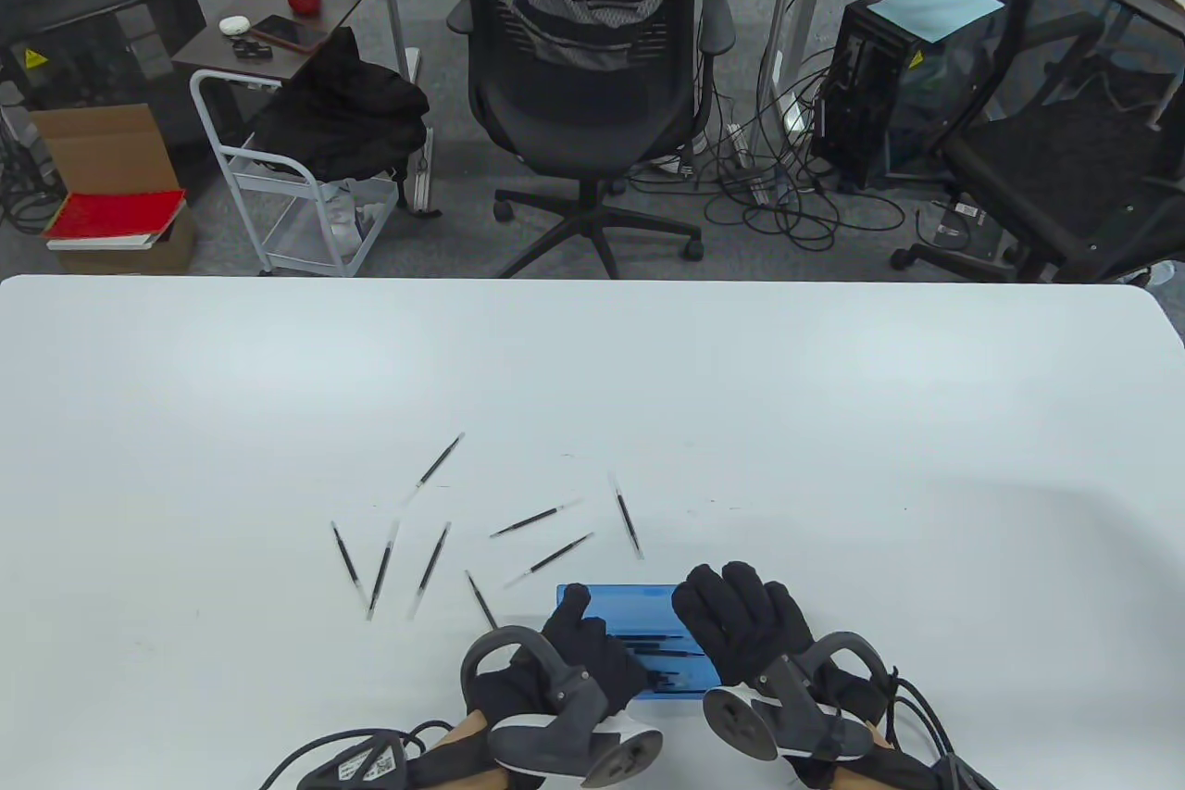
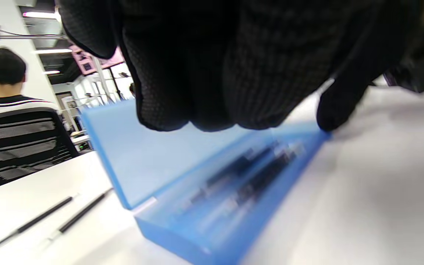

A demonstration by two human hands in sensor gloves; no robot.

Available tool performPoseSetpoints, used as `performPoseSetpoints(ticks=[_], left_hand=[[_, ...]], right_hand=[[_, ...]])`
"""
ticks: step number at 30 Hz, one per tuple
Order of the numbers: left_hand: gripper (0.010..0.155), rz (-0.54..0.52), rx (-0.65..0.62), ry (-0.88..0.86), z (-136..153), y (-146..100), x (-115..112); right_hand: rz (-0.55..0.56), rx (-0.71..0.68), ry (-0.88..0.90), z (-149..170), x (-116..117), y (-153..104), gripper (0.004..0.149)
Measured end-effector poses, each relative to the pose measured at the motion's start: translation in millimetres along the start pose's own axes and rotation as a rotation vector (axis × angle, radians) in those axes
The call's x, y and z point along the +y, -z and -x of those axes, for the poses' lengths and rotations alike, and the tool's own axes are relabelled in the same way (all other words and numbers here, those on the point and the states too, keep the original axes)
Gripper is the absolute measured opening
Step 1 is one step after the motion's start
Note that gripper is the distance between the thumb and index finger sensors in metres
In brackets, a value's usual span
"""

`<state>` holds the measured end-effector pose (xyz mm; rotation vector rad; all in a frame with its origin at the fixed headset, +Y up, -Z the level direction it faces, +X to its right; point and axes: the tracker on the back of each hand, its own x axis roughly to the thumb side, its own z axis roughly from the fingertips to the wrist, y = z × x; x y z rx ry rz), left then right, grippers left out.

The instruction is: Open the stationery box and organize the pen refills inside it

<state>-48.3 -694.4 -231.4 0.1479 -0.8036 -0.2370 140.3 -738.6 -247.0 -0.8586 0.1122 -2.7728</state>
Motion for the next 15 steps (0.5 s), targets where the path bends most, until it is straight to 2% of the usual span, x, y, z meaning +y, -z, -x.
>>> performPoseSetpoints(ticks=[4,8,11,15], left_hand=[[0.047,-0.024,0.126,-0.092,36,-8,18],[0.051,-0.005,0.267,-0.117,73,-13,22],[0.050,0.055,0.314,-0.094,90,-14,13],[0.050,0.161,0.330,-0.048,99,-13,-13]], right_hand=[[0.000,0.000,0.002,0,0,0,0.109],[0.000,0.000,0.000,0,0,0,0.109],[0.000,0.000,0.001,0,0,0,0.109],[-0.001,0.000,0.002,1,0,0,0.109]])
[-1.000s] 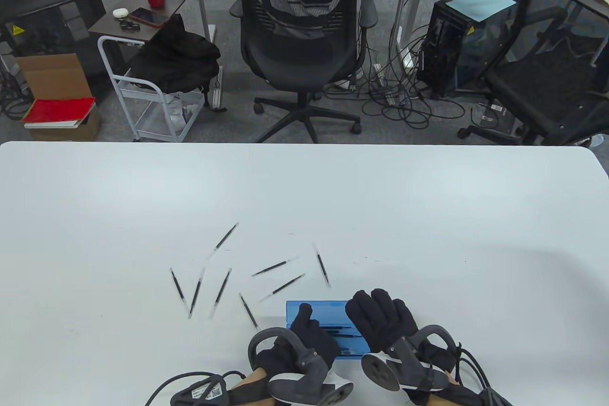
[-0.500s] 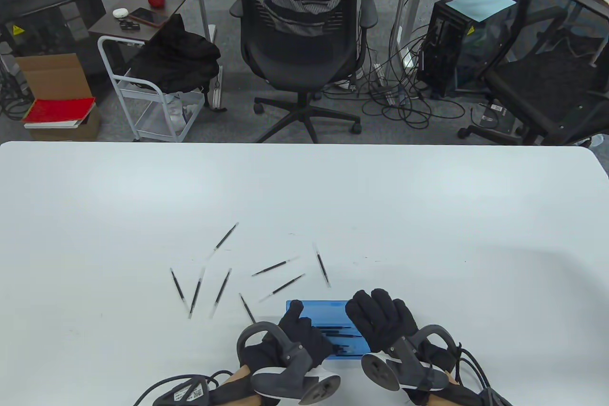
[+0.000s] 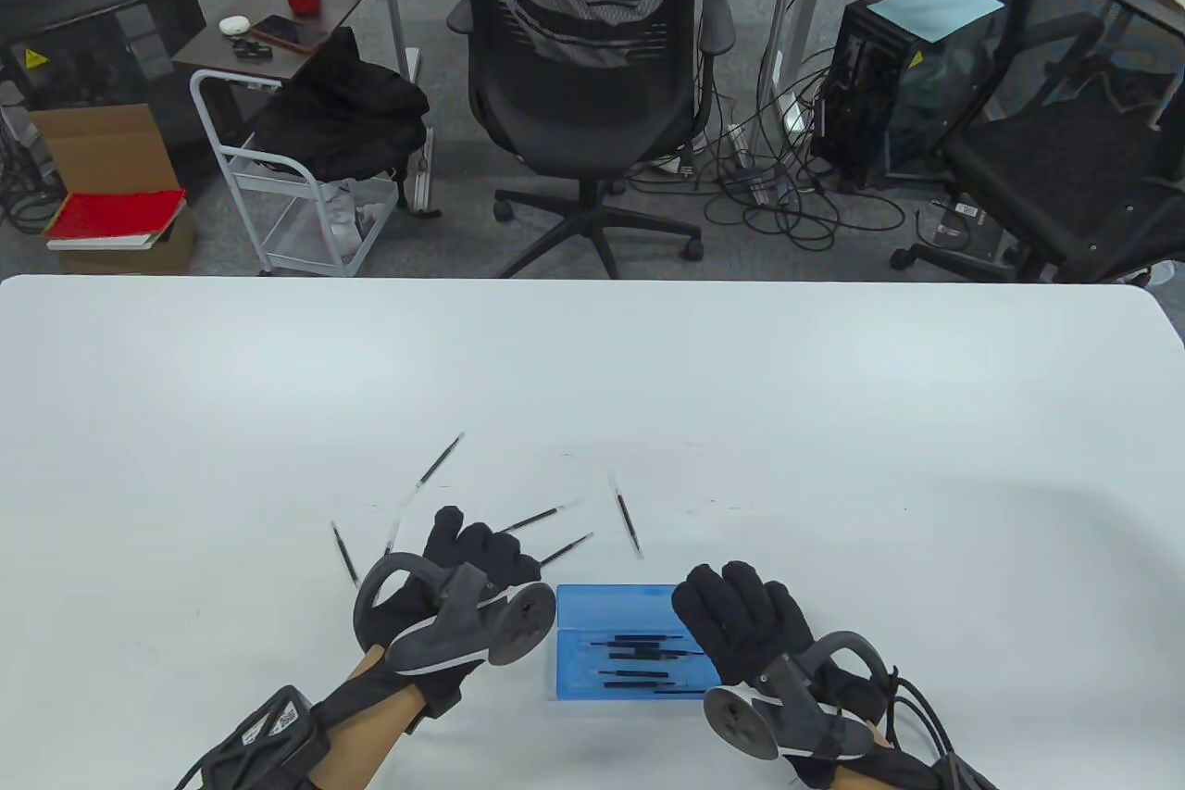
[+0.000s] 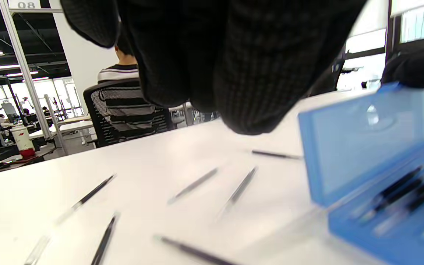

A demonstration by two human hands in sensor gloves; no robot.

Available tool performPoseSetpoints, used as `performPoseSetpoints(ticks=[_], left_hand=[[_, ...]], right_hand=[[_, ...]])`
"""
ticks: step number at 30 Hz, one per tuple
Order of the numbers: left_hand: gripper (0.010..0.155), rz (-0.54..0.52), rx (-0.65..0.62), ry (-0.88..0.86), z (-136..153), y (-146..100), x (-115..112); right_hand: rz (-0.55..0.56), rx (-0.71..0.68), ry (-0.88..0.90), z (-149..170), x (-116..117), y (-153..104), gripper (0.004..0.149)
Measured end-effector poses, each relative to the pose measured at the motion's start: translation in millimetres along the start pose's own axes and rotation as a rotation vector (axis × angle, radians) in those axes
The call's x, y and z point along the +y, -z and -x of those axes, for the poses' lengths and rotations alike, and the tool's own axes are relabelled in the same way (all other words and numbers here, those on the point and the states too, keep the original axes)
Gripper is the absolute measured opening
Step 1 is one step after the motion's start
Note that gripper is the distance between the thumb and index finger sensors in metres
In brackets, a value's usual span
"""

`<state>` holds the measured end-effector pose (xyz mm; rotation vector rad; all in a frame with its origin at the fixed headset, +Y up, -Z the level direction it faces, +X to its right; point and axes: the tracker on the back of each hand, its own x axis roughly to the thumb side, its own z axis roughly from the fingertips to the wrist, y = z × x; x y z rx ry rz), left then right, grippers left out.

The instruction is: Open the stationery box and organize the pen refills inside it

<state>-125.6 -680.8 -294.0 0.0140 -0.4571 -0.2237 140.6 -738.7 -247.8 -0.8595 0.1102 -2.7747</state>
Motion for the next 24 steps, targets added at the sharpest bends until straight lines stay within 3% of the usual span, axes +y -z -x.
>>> performPoseSetpoints(ticks=[9,24], left_hand=[[0.043,0.053,-0.112,0.098,-12,7,-47],[0.039,0.043,-0.163,0.136,-15,7,-64]], right_hand=[[0.001,0.000,-0.002,0,0,0,0.109],[0.000,0.001,-0.001,0,0,0,0.109]])
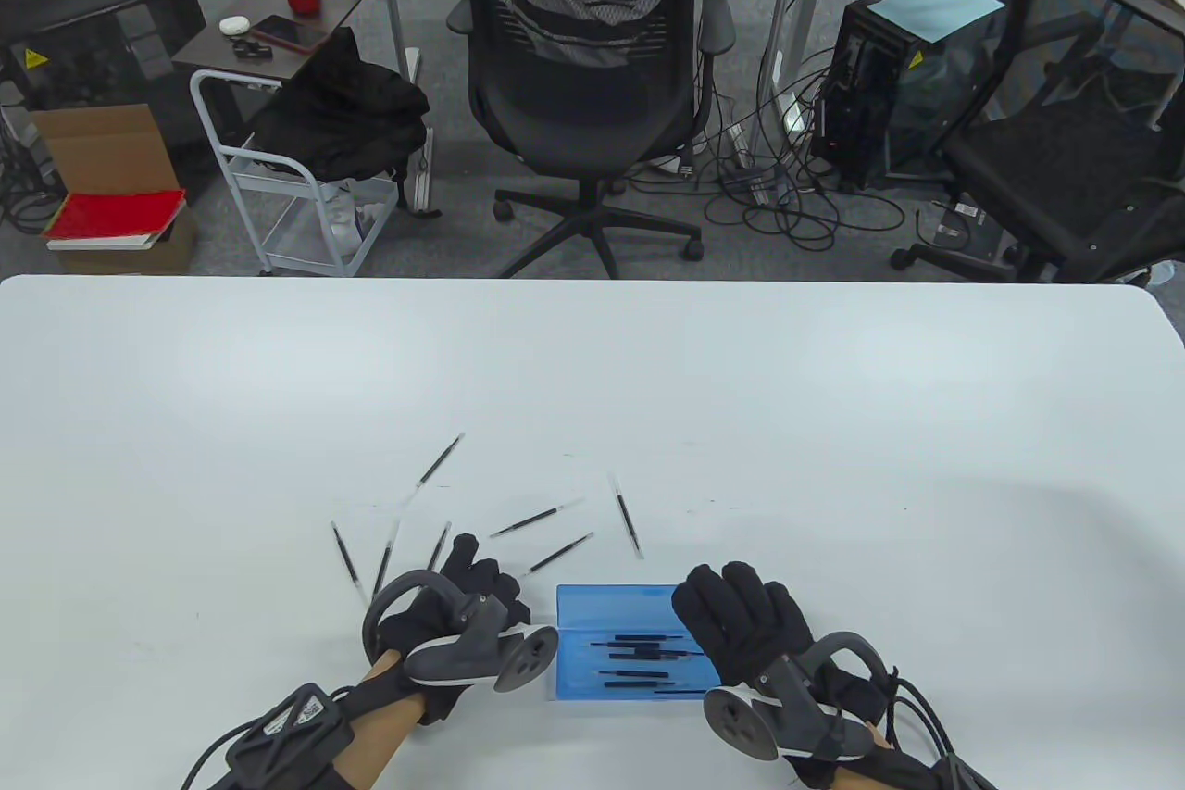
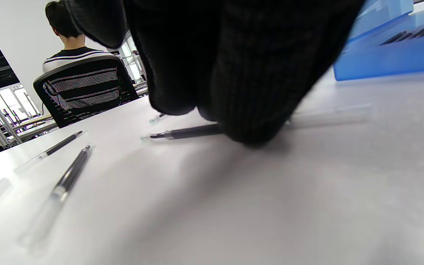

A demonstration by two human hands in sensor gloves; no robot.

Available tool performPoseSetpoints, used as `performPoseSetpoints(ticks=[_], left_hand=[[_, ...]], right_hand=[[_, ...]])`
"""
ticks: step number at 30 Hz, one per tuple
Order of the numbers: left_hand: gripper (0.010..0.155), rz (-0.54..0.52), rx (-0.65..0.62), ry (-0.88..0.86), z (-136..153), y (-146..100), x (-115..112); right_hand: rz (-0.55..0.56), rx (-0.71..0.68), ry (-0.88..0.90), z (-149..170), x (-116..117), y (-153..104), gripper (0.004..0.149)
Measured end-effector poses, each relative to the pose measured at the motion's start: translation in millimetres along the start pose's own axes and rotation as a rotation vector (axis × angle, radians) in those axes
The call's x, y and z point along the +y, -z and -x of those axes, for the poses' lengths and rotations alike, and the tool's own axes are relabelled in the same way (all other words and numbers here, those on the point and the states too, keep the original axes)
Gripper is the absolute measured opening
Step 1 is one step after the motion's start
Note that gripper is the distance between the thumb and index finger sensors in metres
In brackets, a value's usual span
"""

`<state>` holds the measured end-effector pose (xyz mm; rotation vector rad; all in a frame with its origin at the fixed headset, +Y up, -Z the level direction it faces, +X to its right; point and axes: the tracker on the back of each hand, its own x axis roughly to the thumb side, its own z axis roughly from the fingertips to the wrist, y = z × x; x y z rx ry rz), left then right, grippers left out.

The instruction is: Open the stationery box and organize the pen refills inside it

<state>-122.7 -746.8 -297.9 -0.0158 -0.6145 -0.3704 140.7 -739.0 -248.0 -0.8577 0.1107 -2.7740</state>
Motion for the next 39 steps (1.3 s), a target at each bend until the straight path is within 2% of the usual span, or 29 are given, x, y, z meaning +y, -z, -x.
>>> performPoseSetpoints(ticks=[17,39], left_hand=[[0.038,-0.027,-0.088,-0.031,2,1,-3],[0.042,0.015,-0.168,-0.152,13,5,-9]], right_hand=[[-0.003,0.003,-0.001,0,0,0,0.109],[-0.014,0.010,0.002,0,1,1,0.109]])
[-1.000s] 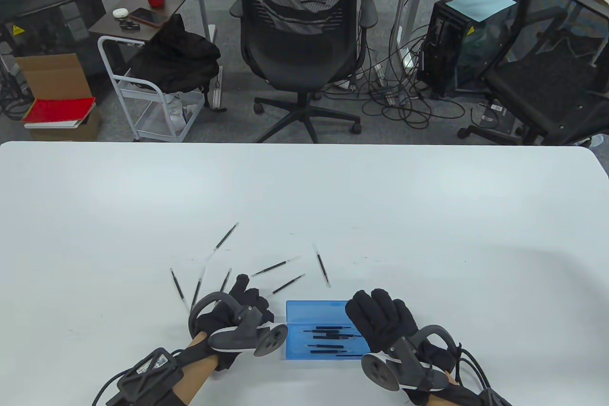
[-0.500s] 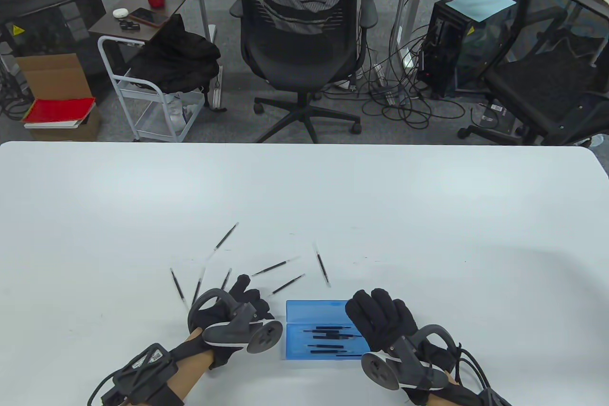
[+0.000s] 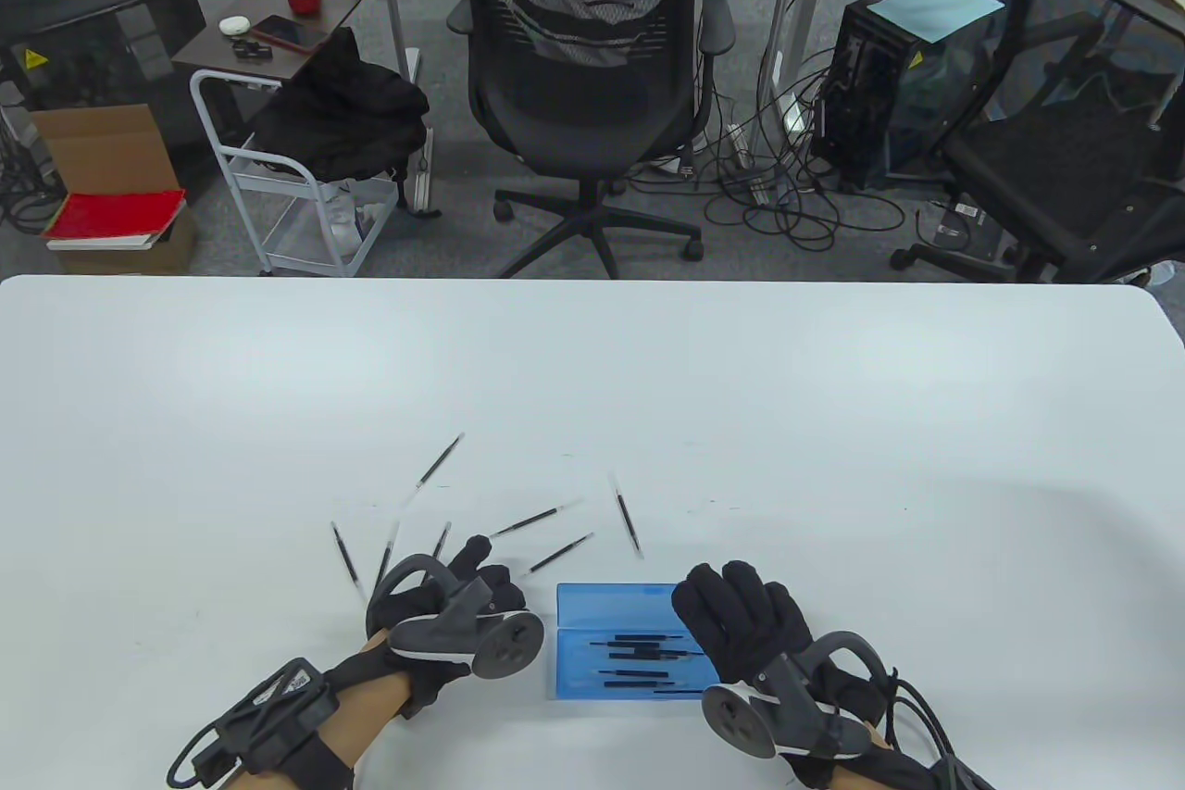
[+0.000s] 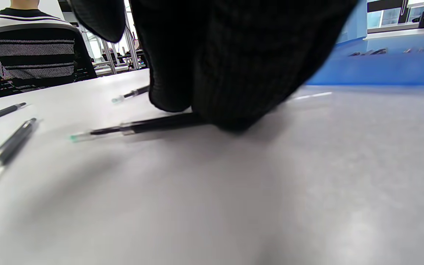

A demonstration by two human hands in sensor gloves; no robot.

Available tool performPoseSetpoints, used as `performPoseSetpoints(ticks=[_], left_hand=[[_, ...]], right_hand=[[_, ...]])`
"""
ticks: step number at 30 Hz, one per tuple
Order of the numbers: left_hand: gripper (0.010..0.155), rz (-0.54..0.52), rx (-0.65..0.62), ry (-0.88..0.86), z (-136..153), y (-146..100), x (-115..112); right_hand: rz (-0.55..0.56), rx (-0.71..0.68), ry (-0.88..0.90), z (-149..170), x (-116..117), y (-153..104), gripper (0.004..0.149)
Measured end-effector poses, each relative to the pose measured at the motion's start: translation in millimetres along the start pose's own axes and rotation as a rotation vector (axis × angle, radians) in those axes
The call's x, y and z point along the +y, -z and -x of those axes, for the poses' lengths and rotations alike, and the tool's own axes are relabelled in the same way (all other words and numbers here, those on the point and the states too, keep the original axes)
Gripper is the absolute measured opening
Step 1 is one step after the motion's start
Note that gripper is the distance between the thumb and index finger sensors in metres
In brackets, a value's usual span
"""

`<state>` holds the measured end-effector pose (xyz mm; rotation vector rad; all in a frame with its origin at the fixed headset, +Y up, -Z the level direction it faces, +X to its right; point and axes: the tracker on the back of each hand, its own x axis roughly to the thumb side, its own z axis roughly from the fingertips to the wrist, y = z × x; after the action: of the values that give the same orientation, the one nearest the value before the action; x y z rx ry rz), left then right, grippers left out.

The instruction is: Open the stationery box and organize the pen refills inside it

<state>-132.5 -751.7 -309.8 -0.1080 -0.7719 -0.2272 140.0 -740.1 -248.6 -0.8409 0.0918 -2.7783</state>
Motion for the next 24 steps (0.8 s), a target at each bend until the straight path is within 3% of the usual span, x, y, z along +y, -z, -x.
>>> performPoseSetpoints(ticks=[14,24], left_hand=[[0.048,-0.040,-0.004,0.002,-2,-4,-1],[0.049,-0.158,0.000,0.007,-12,-22,28]], right_hand=[[-0.004,0.005,0.000,0,0,0,0.109],[-0.005,0.004,0.002,0,0,1,0.109]])
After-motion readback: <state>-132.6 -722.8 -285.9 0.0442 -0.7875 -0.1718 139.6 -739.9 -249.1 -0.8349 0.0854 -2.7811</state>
